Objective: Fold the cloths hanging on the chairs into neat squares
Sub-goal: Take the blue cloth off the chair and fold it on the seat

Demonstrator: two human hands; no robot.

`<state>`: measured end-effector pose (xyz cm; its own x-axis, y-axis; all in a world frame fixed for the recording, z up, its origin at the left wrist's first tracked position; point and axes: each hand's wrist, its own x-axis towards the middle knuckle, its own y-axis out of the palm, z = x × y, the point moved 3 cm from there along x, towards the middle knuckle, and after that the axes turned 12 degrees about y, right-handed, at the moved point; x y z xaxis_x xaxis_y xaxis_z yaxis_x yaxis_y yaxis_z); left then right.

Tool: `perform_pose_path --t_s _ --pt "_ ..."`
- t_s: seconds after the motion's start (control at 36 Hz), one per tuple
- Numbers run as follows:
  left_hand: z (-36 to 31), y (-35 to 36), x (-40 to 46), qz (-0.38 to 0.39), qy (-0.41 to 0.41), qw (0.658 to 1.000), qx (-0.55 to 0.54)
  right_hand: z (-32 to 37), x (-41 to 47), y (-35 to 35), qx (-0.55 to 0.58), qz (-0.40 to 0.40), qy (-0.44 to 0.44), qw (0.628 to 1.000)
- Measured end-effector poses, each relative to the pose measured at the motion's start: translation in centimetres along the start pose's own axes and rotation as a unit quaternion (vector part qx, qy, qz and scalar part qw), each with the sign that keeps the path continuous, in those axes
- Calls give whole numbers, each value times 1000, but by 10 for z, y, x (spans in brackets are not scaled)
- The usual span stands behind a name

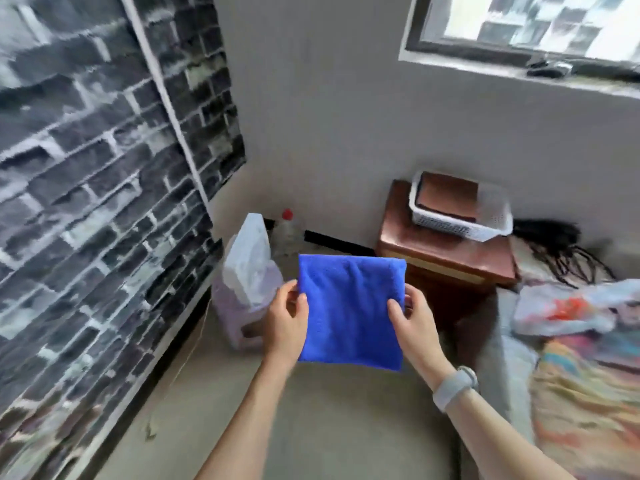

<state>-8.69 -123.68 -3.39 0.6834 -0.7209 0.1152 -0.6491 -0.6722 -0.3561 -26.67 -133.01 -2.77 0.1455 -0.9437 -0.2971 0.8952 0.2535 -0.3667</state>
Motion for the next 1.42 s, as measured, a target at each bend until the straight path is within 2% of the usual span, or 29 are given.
perform_pose_path --t_s 0.22,0.33,0.53,0.78,0.89,1.06,1.14,1.22,1.28,1.33,1.39,1.42 --pt "-54 138 65 111 42 992 33 -10 88 -103 56 -98 36 993" --pt "-65 199 105 164 46 985 27 -19 145 -130 77 -126 65 987" --pt "-73 310 214 202 61 977 -4 -8 278 -161 80 -167 84 979" --pt "-68 424 340 244 42 968 28 6 435 -176 87 -153 151 973" --pt "-54 460 369 256 10 966 34 4 480 -179 70 -155 149 974" --pt "-23 494 391 253 -34 966 41 -12 535 -176 28 -113 145 982" --pt "-4 509 397 258 -26 961 91 -31 559 -175 17 -94 166 982" --pt "3 518 396 227 59 944 231 -43 570 -179 -64 -135 168 974" --pt "-4 521 392 199 131 930 282 -41 567 -183 -169 -202 114 958" --pt "-9 529 385 210 216 901 313 -28 563 -178 -284 -229 -10 931" --pt "-7 542 379 260 280 857 345 -26 563 -163 -362 -190 -115 906" --pt "-3 548 378 285 294 837 363 -29 566 -155 -390 -155 -140 897"
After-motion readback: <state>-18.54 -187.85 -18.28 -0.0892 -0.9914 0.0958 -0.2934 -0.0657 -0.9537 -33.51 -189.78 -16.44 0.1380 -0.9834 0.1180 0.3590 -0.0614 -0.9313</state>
